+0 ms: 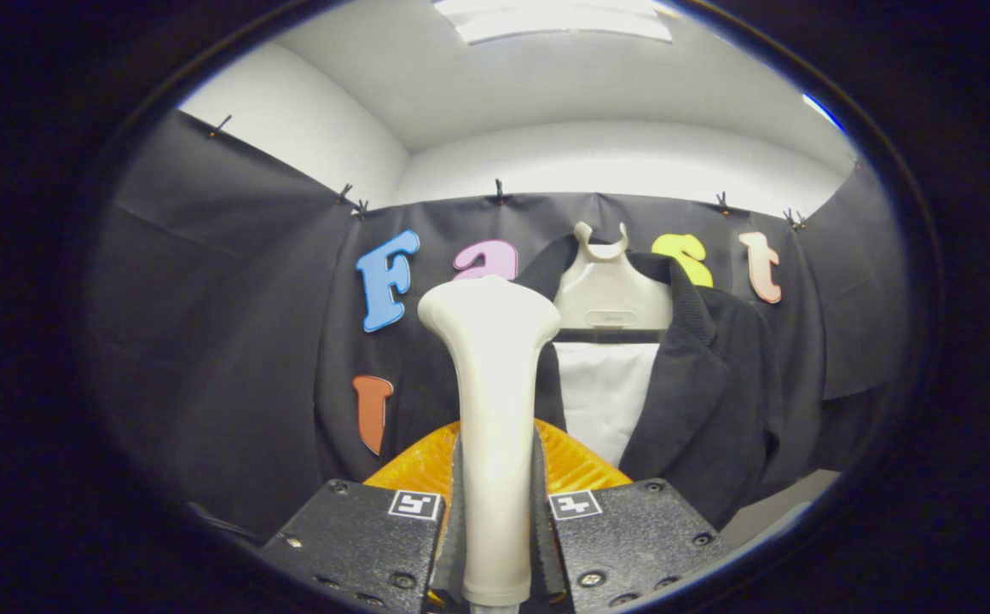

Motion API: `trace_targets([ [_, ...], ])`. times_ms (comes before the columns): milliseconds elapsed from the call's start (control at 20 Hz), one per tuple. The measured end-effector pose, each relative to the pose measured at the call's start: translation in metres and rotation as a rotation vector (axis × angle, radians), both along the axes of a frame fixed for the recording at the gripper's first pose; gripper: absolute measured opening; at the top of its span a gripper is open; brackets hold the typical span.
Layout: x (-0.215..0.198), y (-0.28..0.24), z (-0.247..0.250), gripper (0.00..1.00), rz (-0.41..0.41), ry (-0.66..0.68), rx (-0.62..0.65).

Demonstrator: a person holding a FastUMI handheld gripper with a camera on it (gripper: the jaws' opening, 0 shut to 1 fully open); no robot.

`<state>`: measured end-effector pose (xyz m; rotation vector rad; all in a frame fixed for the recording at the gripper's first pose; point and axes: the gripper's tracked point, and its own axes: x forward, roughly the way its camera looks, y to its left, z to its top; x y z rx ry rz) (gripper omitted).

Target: Iron the clothes twice with a garment steamer, once on the left side and once on the right side.

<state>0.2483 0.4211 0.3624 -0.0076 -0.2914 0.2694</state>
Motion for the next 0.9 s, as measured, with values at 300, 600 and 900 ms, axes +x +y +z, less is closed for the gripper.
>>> trace_targets([
  [300, -0.002, 0.001, -0.043, 0.33, 0.032, 0.058, -0.044],
  [600, -0.01, -0.005, -0.094, 0.33, 0.023, 0.137, -0.07],
  [900, -0.021, -0.013, -0.142, 0.33, 0.008, 0.221, -0.094],
])
